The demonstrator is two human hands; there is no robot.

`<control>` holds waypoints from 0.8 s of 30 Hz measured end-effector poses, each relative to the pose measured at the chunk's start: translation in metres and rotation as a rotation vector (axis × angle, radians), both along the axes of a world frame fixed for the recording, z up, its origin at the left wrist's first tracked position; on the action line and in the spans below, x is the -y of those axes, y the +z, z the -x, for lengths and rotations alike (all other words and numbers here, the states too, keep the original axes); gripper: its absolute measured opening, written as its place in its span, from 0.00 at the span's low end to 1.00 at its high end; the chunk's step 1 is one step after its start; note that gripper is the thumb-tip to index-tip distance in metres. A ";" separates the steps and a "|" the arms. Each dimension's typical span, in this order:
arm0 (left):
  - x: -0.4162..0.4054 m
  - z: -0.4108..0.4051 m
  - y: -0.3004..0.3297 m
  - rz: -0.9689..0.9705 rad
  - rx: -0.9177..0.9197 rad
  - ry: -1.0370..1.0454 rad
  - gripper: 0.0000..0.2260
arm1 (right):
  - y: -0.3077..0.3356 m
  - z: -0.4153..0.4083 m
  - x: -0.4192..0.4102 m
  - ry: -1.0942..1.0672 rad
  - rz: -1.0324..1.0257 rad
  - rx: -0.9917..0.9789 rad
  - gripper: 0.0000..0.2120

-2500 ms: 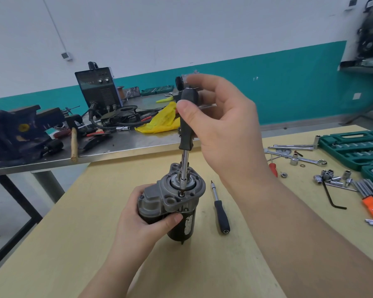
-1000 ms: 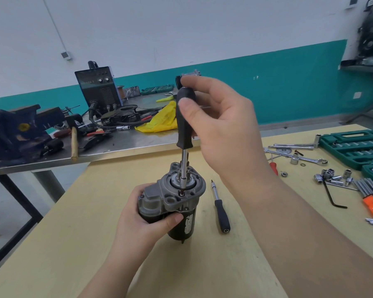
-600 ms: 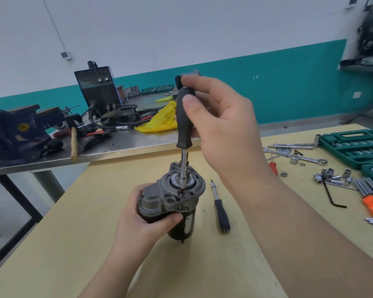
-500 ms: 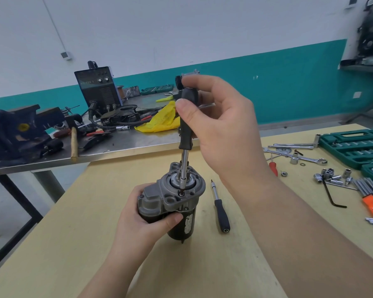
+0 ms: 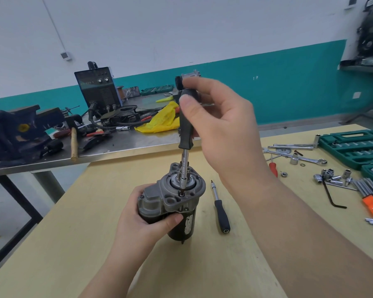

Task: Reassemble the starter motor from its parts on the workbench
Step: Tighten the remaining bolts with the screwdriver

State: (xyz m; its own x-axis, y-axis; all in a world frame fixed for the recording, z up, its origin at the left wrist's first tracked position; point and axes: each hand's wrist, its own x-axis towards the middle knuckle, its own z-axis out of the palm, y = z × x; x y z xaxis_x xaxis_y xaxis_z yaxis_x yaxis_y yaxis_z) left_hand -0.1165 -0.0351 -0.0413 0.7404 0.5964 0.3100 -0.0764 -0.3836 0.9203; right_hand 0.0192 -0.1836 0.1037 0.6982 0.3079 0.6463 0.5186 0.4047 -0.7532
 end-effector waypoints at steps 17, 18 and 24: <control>-0.001 -0.001 -0.001 -0.015 0.016 -0.001 0.30 | 0.000 -0.001 -0.001 0.034 -0.018 -0.034 0.13; -0.001 -0.001 -0.001 -0.015 0.016 0.000 0.30 | 0.000 -0.001 0.000 0.009 -0.009 -0.008 0.12; -0.002 -0.002 -0.002 -0.013 0.009 0.003 0.31 | 0.001 0.000 0.001 0.017 -0.027 -0.020 0.11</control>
